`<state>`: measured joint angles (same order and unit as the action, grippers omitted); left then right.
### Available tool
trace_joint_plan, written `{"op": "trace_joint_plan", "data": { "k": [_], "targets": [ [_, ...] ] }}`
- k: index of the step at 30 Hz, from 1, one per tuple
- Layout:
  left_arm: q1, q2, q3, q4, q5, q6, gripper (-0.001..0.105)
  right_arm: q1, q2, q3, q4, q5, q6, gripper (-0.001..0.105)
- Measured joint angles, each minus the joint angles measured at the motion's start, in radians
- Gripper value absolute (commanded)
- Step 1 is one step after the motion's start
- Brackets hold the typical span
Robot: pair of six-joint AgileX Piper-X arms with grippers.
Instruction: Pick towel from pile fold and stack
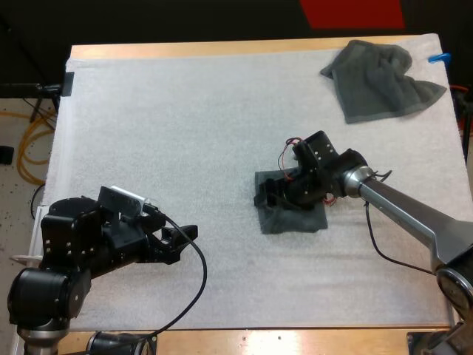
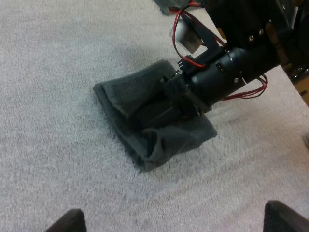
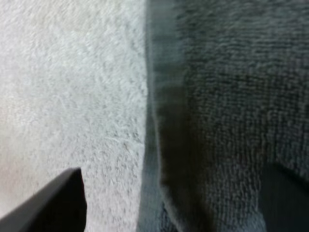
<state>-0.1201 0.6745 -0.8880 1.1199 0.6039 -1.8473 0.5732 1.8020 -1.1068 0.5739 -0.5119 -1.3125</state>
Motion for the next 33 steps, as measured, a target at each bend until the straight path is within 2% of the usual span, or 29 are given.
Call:
{"op": "trace_joint_plan", "data": {
  "k": [2, 10, 18, 24, 30, 33],
  "targets": [
    [0.000, 0.000, 0.000, 0.000, 0.000, 0.000, 0.070, 0.001, -0.014, 0.000, 0.000, -0.005, 0.000, 0.068],
    [0.000, 0.000, 0.000, 0.000, 0.000, 0.000, 0.070, 0.050, -0.029, -0.002, -0.001, -0.107, 0.003, 0.068],
    [0.000, 0.000, 0.000, 0.000, 0.000, 0.000, 0.070, 0.116, 0.034, -0.002, -0.015, -0.110, 0.010, 0.067],
    [0.000, 0.000, 0.000, 0.000, 0.000, 0.000, 0.070, 0.116, 0.029, -0.002, -0.014, -0.113, 0.005, 0.067],
    [0.000, 0.000, 0.000, 0.000, 0.000, 0.000, 0.070, 0.116, -0.080, 0.001, -0.008, -0.099, -0.032, 0.067],
    [0.000, 0.000, 0.000, 0.000, 0.000, 0.000, 0.070, 0.116, -0.171, 0.001, -0.008, -0.021, -0.067, 0.067]
  ]
}}
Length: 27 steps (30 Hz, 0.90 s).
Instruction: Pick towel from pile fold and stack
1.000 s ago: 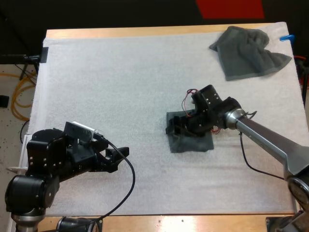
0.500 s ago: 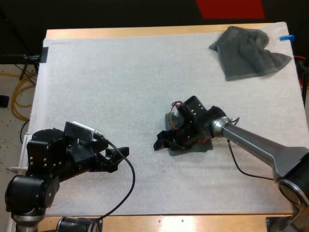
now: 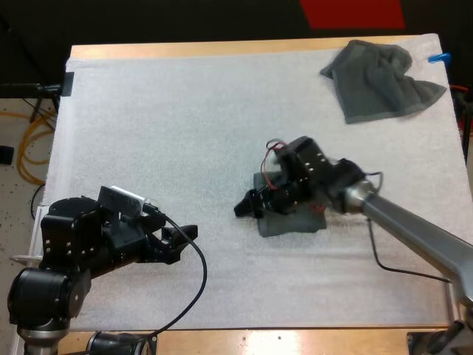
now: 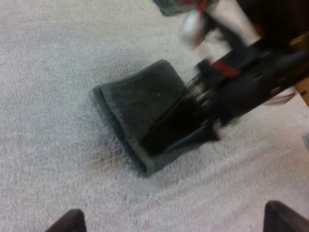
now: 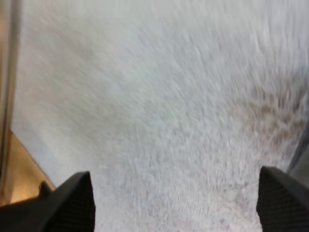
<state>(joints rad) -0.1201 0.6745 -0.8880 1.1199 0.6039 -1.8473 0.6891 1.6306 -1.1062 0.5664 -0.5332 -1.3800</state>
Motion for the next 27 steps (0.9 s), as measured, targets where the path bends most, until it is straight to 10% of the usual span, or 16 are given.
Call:
{"op": "trace_joint_plan", "data": {
  "k": [12, 27],
  "targets": [
    [0.000, 0.097, 0.000, -0.022, 0.033, 0.000, 0.070, 0.000, -0.403, 0.000, 0.239, 0.262, -0.146, 0.067],
    [0.000, 0.182, 0.000, -0.105, 0.059, -0.037, 0.070, 0.000, -0.804, 0.000, 0.575, 0.504, -0.060, 0.067]
  ]
}}
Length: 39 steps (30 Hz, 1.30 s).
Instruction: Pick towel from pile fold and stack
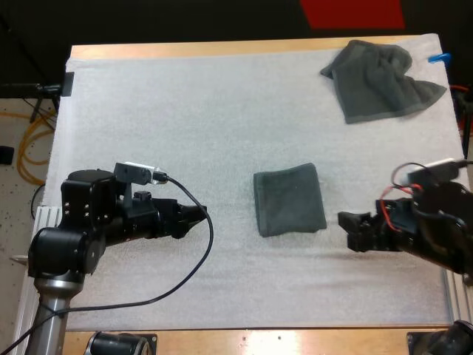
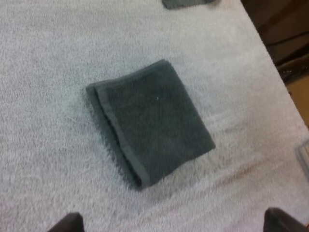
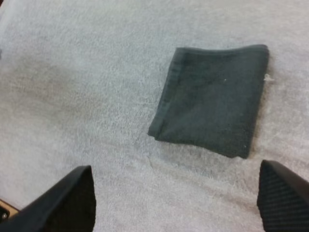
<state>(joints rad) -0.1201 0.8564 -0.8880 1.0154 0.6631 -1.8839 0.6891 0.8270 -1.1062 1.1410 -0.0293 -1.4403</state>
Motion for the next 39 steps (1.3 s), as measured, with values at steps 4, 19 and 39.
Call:
{"op": "trace_joint_plan", "data": {
  "k": [4, 19, 39],
  "targets": [
    [-0.013, 0.033, 0.000, -0.042, 0.000, -0.029, 0.070, 0.000, -0.031, 0.000, 0.002, 0.043, 0.005, 0.067],
    [-0.275, 0.492, 0.000, -0.389, -0.074, -0.253, 0.070, 0.000, -0.028, 0.000, 0.006, 0.075, 0.027, 0.067],
    [-0.275, 0.847, 0.000, -0.597, 0.009, -0.370, 0.070, 0.000, -0.028, 0.000, 0.006, 0.073, 0.027, 0.067]
  ]
}}
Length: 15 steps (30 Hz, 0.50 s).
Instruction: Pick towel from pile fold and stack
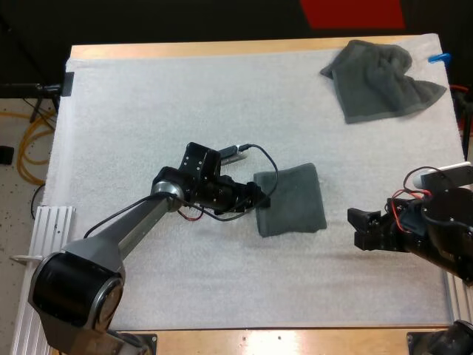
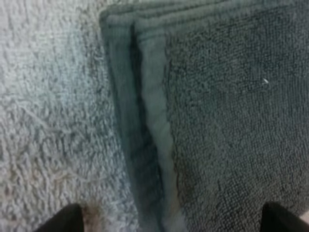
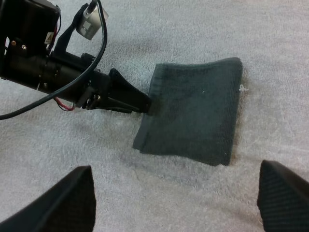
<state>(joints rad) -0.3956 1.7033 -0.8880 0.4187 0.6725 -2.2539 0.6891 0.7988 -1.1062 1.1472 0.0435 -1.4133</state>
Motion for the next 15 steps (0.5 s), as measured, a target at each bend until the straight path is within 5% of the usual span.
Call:
{"op": "trace_joint_plan", "data": {
  "k": [15],
  "targets": [
    [-0.037, 0.039, -0.012, -0.012, 0.007, -0.095, 0.070, 0.000, 0.000, 0.000, 0.000, 0.000, 0.000, 0.067]
  ]
}}
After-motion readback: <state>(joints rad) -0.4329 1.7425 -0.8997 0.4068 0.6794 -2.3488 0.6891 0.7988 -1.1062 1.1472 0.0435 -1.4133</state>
